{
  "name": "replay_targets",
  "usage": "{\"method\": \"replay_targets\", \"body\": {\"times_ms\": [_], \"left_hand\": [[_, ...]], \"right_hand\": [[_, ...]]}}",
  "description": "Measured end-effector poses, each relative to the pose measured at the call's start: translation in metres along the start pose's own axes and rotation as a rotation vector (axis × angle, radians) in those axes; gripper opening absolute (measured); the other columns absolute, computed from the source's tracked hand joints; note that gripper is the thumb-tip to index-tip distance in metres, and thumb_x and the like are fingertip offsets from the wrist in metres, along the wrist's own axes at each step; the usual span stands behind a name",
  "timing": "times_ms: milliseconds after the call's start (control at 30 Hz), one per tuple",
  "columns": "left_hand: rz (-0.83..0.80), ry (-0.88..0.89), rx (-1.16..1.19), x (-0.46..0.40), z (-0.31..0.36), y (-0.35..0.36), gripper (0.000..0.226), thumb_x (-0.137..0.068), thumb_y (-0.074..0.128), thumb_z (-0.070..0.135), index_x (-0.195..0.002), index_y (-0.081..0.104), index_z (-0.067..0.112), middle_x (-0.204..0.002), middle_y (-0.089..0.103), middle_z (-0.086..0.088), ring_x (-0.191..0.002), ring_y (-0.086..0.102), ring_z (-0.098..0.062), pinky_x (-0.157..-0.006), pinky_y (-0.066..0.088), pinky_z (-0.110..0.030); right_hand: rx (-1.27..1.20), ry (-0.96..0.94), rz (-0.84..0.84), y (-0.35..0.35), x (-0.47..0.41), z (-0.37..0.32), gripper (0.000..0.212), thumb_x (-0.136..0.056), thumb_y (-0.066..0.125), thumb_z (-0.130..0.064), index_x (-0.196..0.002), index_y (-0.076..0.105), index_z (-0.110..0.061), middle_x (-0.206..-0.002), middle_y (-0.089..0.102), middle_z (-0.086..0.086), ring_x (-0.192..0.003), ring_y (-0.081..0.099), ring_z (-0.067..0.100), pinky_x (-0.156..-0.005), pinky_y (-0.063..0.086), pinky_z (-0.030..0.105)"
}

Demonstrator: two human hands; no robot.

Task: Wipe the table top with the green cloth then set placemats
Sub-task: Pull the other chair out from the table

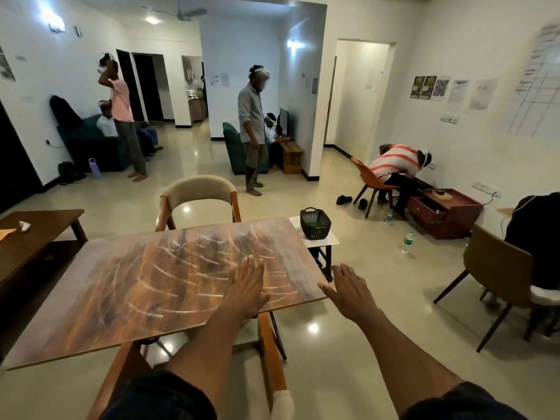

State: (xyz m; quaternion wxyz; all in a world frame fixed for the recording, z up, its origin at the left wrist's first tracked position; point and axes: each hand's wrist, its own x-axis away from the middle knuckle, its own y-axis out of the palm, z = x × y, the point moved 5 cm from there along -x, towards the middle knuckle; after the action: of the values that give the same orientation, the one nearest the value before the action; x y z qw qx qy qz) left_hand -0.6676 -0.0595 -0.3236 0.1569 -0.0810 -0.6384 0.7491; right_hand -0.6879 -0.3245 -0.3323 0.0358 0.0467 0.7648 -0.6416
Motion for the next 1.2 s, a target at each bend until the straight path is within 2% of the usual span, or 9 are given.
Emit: {"method": "replay_targets", "body": {"times_ms": [67,300,400,533,700,867,967,1100,1200], "left_hand": [[-0.010,-0.010,0.007,-0.017,0.022,0.008,0.091,-0.108,0.045,0.050,-0.165,-0.016,0.013,-0.171,-0.025,-0.014,-0.159,-0.024,-0.031,-0.128,-0.009,-0.054],[-0.066,-0.042,0.010,-0.072,0.100,0.058,0.088,-0.108,0.043,0.049,-0.166,-0.012,0.014,-0.173,-0.020,-0.014,-0.160,-0.020,-0.031,-0.129,-0.005,-0.054],[-0.095,-0.032,0.005,-0.087,0.133,0.074,0.087,-0.109,0.043,0.049,-0.166,-0.011,0.013,-0.174,-0.018,-0.014,-0.161,-0.018,-0.032,-0.130,-0.002,-0.056],[-0.132,-0.038,-0.028,-0.098,0.164,0.095,0.088,-0.107,0.046,0.051,-0.167,-0.008,0.014,-0.175,-0.012,-0.012,-0.162,-0.013,-0.030,-0.128,-0.001,-0.056],[-0.170,-0.046,-0.012,-0.111,0.177,0.110,0.088,-0.108,0.045,0.048,-0.166,-0.011,0.013,-0.174,-0.016,-0.013,-0.161,-0.017,-0.030,-0.128,-0.006,-0.055],[-0.186,-0.060,-0.031,-0.126,0.183,0.122,0.085,-0.108,0.046,0.044,-0.166,-0.006,0.010,-0.174,-0.012,-0.015,-0.162,-0.012,-0.031,-0.129,-0.001,-0.055],[-0.211,-0.065,-0.021,-0.151,0.185,0.133,0.085,-0.109,0.045,0.045,-0.166,-0.007,0.011,-0.174,-0.013,-0.014,-0.162,-0.012,-0.031,-0.129,0.000,-0.054],[-0.237,-0.068,0.018,-0.196,0.187,0.139,0.087,-0.108,0.046,0.045,-0.166,-0.009,0.012,-0.174,-0.014,-0.015,-0.162,-0.012,-0.032,-0.129,-0.002,-0.053],[-0.211,-0.067,0.015,-0.237,0.187,0.133,0.086,-0.109,0.044,0.045,-0.166,-0.010,0.012,-0.174,-0.014,-0.016,-0.162,-0.011,-0.034,-0.129,-0.002,-0.054]], "right_hand": [[0.010,-0.010,-0.018,0.000,-0.012,0.027,0.072,-0.101,0.031,-0.066,-0.149,0.041,-0.013,-0.159,0.040,0.015,-0.149,0.035,0.030,-0.113,0.041,0.046],[0.014,-0.016,-0.050,0.011,-0.031,0.126,0.067,-0.106,0.038,-0.061,-0.151,0.040,-0.012,-0.158,0.041,0.014,-0.150,0.035,0.031,-0.115,0.039,0.046],[0.024,-0.015,-0.090,0.024,-0.029,0.158,0.072,-0.106,0.032,-0.063,-0.155,0.037,-0.010,-0.161,0.037,0.016,-0.153,0.031,0.032,-0.118,0.037,0.046],[0.009,-0.026,-0.130,0.042,-0.021,0.186,0.069,-0.108,0.034,-0.060,-0.155,0.037,-0.008,-0.163,0.036,0.016,-0.156,0.027,0.033,-0.120,0.034,0.046],[-0.011,-0.018,-0.160,0.062,-0.020,0.213,0.065,-0.107,0.035,-0.060,-0.148,0.041,-0.009,-0.159,0.040,0.016,-0.152,0.032,0.033,-0.117,0.037,0.046],[-0.020,0.005,-0.214,0.076,-0.030,0.223,0.075,-0.102,0.024,-0.065,-0.151,0.038,-0.010,-0.160,0.039,0.017,-0.153,0.031,0.033,-0.117,0.036,0.045],[-0.025,0.009,-0.229,0.082,-0.048,0.229,0.074,-0.103,0.025,-0.065,-0.152,0.038,-0.010,-0.162,0.037,0.018,-0.155,0.029,0.034,-0.118,0.035,0.046],[-0.024,0.015,-0.223,0.079,-0.084,0.241,0.093,-0.092,0.007,-0.076,-0.148,0.042,-0.010,-0.158,0.041,0.018,-0.152,0.034,0.034,-0.115,0.038,0.046],[-0.008,0.026,-0.218,0.076,-0.114,0.255,0.070,-0.106,0.029,-0.064,-0.149,0.040,-0.010,-0.162,0.037,0.016,-0.155,0.029,0.032,-0.119,0.034,0.044]]}}
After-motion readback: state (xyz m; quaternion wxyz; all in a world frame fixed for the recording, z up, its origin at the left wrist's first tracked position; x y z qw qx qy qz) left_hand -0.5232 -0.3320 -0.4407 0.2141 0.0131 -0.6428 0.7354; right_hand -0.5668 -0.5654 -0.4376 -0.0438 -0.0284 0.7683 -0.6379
